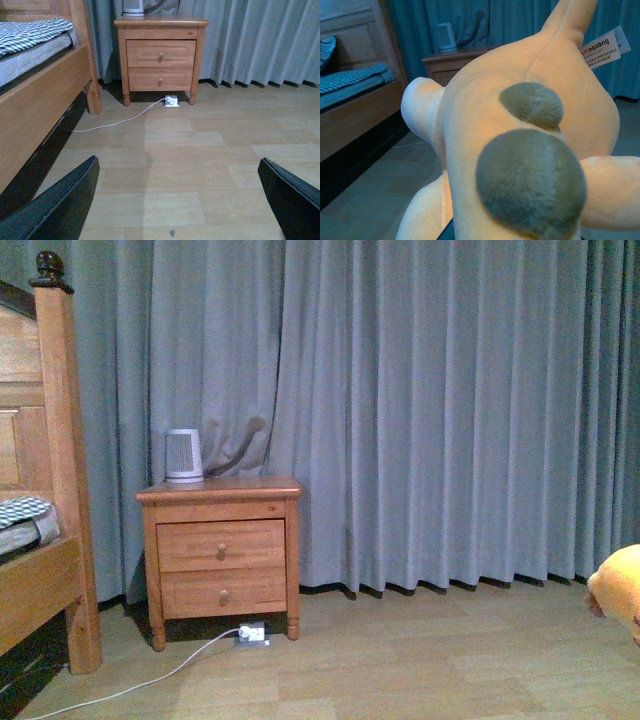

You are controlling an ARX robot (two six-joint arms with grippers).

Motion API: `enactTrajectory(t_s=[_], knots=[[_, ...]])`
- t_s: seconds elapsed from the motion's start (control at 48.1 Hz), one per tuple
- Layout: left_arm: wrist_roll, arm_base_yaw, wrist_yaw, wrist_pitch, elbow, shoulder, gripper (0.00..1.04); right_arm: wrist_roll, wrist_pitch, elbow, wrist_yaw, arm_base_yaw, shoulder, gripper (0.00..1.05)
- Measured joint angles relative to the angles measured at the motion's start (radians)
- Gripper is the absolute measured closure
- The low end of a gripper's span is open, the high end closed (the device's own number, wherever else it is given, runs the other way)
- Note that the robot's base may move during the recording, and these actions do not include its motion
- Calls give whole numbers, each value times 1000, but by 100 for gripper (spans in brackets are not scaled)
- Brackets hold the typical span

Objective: Put away toys

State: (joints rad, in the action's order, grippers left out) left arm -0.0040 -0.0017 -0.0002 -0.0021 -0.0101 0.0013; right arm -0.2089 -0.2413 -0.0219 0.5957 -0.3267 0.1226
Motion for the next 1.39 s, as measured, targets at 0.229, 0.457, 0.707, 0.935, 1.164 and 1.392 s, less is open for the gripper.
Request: enactTrajectory(t_s=[0.229,0.457,0.707,0.935,1.164,1.392], knots=[[0,0,0,0,0,0,6,0,0,0,1,0,0,96],[0,0,0,0,0,0,6,0,0,0,0,0,0,96],[0,0,0,0,0,0,6,0,0,0,0,0,0,96],[0,0,0,0,0,0,6,0,0,0,1,0,0,96],[0,0,0,0,0,0,6,0,0,0,2,0,0,96],[0,0,0,0,0,0,6,0,0,0,0,0,0,96]])
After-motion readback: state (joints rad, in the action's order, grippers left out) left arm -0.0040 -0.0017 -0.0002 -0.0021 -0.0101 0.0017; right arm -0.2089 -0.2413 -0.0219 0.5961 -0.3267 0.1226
